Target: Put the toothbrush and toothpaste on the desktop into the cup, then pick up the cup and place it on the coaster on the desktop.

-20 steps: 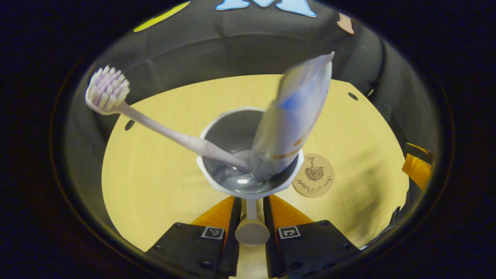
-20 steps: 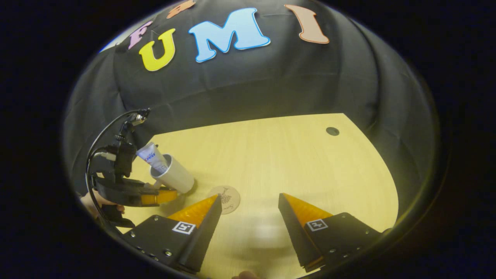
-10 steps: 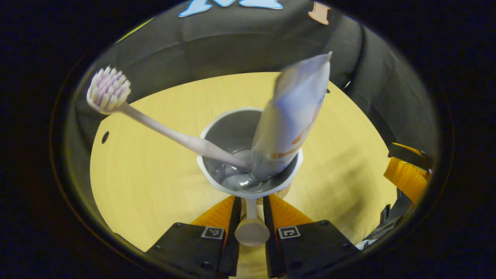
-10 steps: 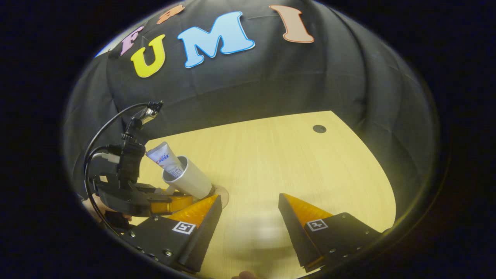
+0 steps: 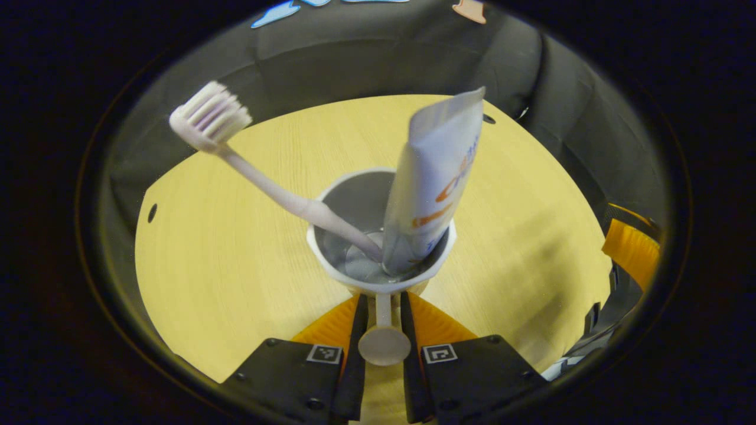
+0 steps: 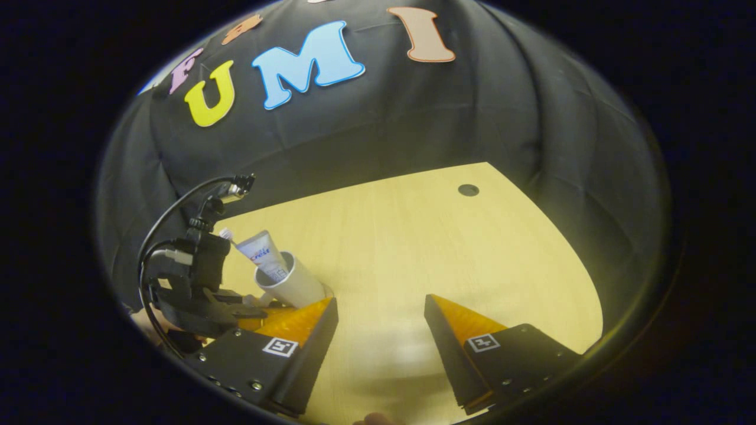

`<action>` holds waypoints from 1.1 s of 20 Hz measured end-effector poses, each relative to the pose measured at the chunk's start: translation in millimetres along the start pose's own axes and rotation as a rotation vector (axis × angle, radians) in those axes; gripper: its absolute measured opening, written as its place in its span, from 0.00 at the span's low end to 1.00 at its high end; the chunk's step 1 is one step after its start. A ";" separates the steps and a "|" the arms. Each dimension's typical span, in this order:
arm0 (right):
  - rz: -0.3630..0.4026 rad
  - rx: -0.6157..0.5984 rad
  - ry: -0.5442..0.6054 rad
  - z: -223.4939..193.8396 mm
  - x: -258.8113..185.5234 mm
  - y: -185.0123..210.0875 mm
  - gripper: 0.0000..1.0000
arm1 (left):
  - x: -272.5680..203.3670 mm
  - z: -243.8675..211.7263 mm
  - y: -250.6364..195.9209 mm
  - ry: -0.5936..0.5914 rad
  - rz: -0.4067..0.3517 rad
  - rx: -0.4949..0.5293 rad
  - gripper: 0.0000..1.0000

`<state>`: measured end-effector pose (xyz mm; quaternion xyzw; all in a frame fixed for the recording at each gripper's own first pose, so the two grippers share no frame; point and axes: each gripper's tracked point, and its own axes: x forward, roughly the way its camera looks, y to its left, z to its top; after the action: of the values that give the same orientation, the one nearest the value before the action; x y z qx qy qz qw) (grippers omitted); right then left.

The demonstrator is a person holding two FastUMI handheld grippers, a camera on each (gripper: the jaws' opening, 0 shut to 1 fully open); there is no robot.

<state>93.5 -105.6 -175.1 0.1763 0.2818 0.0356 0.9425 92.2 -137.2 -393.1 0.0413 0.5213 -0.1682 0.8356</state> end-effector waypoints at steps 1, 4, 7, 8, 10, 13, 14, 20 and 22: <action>0.000 0.002 0.002 -1.2 -1.0 0.0 0.88 | -0.4 -0.1 -1.5 -0.001 0.003 0.000 0.35; 0.005 0.004 0.003 -1.5 -1.3 4.0 0.88 | 0.2 -0.5 -4.1 -0.003 -0.001 -0.013 0.41; 0.007 -0.010 0.000 -1.3 -1.6 10.6 0.88 | 2.2 2.8 -12.7 -0.027 -0.012 -0.028 0.42; 0.007 -0.018 -0.002 -0.4 -2.7 12.8 0.88 | 1.0 7.2 -15.4 -0.050 -0.018 -0.029 0.59; 0.009 -0.032 -0.008 2.7 -4.2 19.8 0.88 | -5.4 15.2 -18.7 -0.099 -0.026 -0.033 0.83; 0.017 -0.053 -0.033 13.4 -9.4 34.1 0.88 | -22.9 20.0 -17.9 -0.173 -0.045 -0.055 0.86; 0.020 -0.062 -0.046 16.2 -12.9 40.1 0.88 | -32.0 21.8 -15.7 -0.203 -0.047 -0.062 0.97; 0.020 -0.154 -0.154 42.1 -32.9 78.3 0.88 | -109.5 43.7 9.6 -0.485 0.004 -0.081 0.97; -0.007 -0.198 -0.238 57.2 -45.4 89.0 0.88 | -148.2 50.6 22.3 -0.619 0.030 -0.089 0.96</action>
<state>89.4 -47.8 -75.6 0.0844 0.1639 0.0386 0.9821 83.5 -93.3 -241.3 -0.0409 0.2484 -0.1376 0.9580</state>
